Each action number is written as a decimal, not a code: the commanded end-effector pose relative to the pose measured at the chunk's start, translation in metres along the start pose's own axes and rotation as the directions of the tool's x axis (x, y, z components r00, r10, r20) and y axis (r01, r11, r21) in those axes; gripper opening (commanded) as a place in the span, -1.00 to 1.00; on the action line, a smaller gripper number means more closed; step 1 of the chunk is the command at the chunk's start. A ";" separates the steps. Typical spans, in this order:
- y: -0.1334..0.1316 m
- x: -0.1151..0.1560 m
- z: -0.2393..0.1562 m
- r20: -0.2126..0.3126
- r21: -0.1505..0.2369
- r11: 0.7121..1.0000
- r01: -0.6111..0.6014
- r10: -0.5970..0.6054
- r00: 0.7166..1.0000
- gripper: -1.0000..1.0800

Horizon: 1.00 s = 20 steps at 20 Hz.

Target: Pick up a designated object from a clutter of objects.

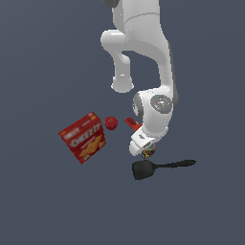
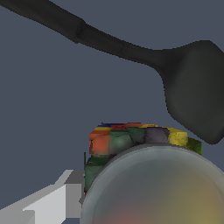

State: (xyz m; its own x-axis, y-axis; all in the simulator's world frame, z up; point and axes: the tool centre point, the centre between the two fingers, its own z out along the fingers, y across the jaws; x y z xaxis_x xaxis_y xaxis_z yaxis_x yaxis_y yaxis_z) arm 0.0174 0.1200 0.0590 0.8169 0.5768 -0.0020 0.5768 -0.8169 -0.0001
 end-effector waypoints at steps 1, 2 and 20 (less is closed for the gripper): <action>0.000 0.000 -0.003 -0.002 -0.001 1.000 0.000 0.000 1.000 -1.00; 0.000 -0.001 -0.006 -0.002 -0.001 1.000 0.000 0.000 1.000 -1.00; -0.006 -0.036 -0.120 -0.001 -0.001 1.000 0.001 -0.001 1.000 -1.00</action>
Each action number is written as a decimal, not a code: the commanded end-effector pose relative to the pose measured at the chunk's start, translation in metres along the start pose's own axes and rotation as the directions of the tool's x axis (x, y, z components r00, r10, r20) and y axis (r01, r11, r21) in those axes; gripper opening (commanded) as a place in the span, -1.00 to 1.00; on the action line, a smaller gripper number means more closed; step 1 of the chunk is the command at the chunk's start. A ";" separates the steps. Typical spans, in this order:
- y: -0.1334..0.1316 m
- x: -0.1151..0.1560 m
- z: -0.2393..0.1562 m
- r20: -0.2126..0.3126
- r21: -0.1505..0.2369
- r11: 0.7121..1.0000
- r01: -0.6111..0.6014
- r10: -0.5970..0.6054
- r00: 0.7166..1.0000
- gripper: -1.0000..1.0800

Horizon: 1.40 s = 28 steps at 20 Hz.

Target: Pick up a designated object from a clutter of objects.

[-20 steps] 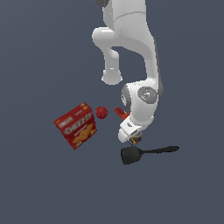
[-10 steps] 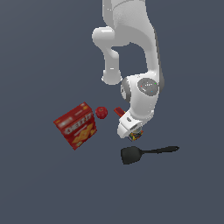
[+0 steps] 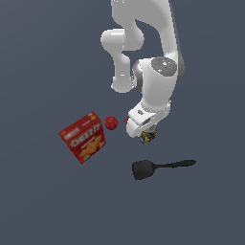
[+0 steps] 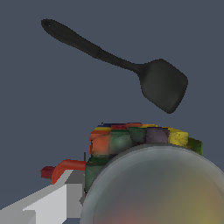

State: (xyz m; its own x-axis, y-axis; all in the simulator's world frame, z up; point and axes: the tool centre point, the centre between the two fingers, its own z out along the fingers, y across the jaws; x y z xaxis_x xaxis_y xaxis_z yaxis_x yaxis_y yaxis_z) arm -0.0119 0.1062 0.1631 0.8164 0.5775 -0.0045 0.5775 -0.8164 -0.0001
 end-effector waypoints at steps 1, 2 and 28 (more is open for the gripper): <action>-0.001 -0.006 -0.025 -0.004 -0.001 1.000 0.000 0.000 1.000 -1.00; -0.002 -0.009 -0.035 -0.004 -0.001 1.000 0.001 -0.001 1.000 -1.00; -0.007 -0.059 -0.221 -0.005 0.000 1.000 -0.001 0.001 1.000 -1.00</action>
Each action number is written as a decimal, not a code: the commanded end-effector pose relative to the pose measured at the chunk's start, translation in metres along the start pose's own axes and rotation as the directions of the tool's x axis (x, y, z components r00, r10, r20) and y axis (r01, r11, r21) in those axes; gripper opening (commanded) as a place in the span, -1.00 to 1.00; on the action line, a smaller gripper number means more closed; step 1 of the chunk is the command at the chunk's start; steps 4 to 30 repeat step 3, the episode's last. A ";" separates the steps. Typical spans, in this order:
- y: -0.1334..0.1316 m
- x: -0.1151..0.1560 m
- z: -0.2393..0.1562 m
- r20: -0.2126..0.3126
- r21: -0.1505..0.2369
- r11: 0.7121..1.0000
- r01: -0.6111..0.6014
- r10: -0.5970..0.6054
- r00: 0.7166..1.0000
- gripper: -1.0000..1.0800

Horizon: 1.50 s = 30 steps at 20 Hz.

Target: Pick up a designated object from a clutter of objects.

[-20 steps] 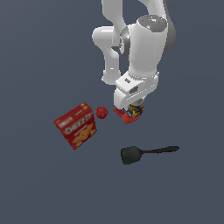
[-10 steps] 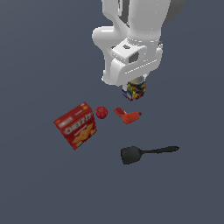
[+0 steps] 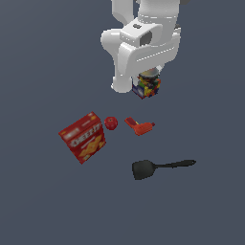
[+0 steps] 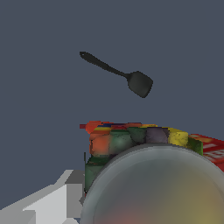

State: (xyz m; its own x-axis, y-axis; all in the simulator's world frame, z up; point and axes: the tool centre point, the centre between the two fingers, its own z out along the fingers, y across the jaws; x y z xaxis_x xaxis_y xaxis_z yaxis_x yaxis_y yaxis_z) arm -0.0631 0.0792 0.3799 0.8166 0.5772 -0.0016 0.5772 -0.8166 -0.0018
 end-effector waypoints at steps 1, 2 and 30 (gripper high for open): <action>0.000 -0.001 -0.006 -0.002 -0.001 1.000 0.000 0.000 1.000 -1.00; 0.001 0.000 -0.007 -0.002 -0.001 1.000 0.000 0.000 1.000 -1.00; 0.001 0.000 -0.007 -0.002 -0.001 1.000 0.000 0.000 1.000 -1.00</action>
